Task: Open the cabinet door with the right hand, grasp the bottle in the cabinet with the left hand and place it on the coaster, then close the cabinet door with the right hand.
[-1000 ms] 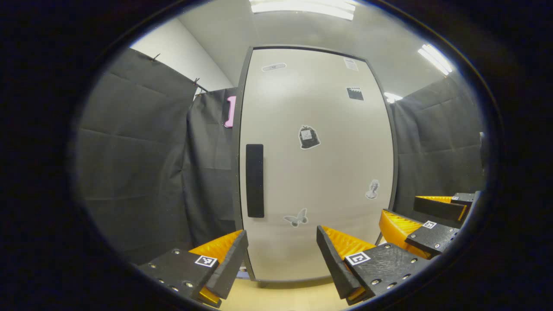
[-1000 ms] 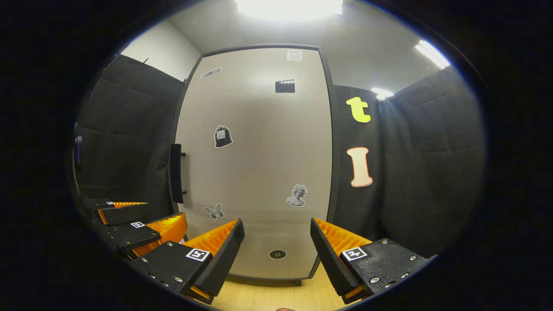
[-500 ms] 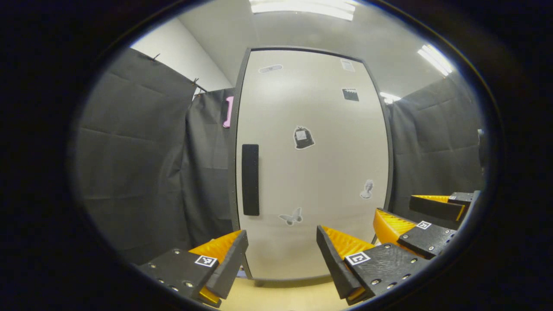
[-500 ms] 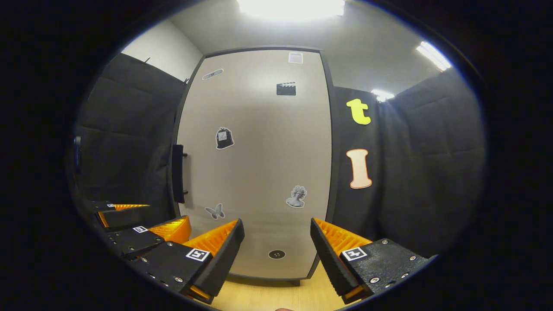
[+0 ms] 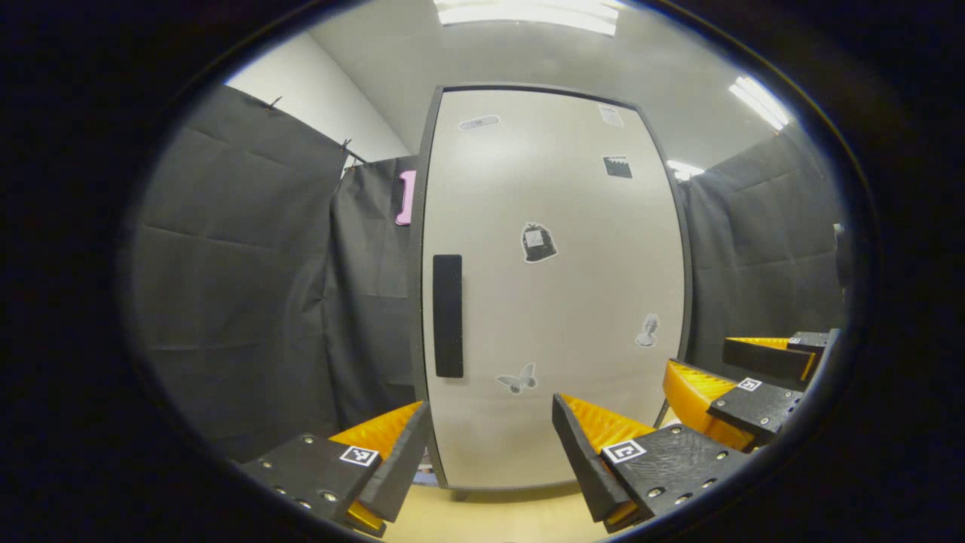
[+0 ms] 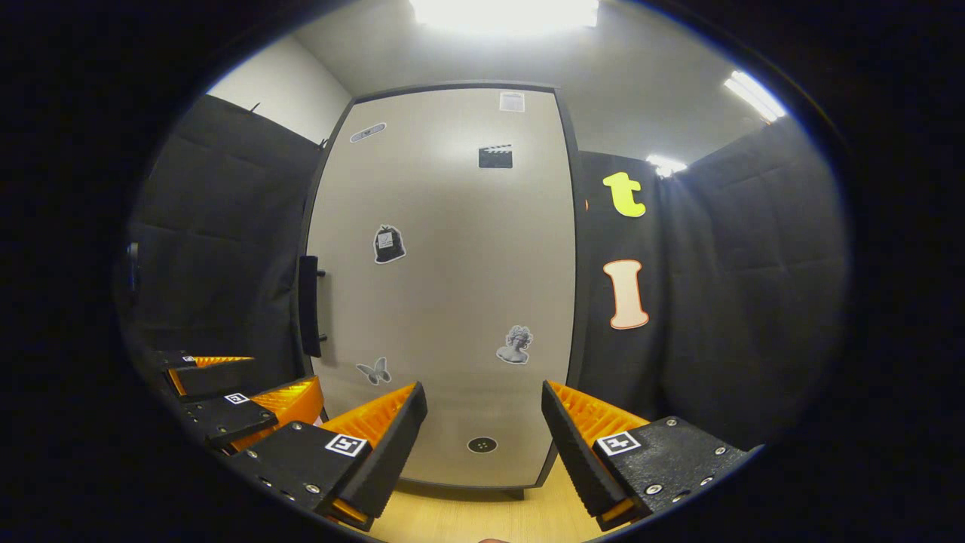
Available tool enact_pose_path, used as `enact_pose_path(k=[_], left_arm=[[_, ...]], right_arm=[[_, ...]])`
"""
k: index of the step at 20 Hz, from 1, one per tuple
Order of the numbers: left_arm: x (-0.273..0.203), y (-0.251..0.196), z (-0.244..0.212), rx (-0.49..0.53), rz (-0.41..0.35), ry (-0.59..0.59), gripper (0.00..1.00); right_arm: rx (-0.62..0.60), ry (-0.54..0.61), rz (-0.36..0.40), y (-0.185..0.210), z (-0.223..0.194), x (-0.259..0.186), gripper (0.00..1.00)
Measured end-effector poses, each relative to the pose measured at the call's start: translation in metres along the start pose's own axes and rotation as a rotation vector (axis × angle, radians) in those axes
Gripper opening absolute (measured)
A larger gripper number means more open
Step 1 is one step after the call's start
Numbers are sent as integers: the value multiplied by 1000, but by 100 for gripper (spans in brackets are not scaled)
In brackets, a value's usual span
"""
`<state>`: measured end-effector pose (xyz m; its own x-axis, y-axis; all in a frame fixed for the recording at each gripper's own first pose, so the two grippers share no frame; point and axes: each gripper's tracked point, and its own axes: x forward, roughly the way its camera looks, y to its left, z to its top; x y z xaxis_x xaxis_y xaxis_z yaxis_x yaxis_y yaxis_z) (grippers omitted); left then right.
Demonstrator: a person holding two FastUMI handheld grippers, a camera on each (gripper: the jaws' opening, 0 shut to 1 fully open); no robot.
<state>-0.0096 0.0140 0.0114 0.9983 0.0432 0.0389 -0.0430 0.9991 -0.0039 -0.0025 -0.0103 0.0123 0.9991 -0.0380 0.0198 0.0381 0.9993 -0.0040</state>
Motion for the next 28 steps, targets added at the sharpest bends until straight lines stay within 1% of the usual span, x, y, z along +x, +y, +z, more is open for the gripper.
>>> enact_pose_path(k=[6, 9, 11, 15, 20, 23, 26, 28], left_arm=[[-8, 20, 0, 15, 28, -7, 92], [-17, 37, -3, 31, 51, -5, 91], [-24, 51, -9, 22, 62, 1, 92], [-37, 83, -19, 11, 88, 11, 91], [-52, 132, -35, 12, 152, 32, 91], [-62, 160, -40, 16, 179, 35, 91], [-72, 185, -45, 13, 192, 45, 91], [-76, 200, -53, 19, 194, 57, 92]], right_arm=[[-20, -11, 13, 7, 5, 9, 95], [-22, -20, 33, 20, 13, 18, 94], [-29, -38, 50, 31, 20, 25, 95], [-37, -72, 89, 64, 38, 41, 95], [-34, -115, 144, 115, 59, 54, 95], [-30, -120, 187, 155, 60, 61, 95], [-26, -101, 211, 189, 53, 75, 95], [-20, -74, 213, 206, 45, 88, 95]])
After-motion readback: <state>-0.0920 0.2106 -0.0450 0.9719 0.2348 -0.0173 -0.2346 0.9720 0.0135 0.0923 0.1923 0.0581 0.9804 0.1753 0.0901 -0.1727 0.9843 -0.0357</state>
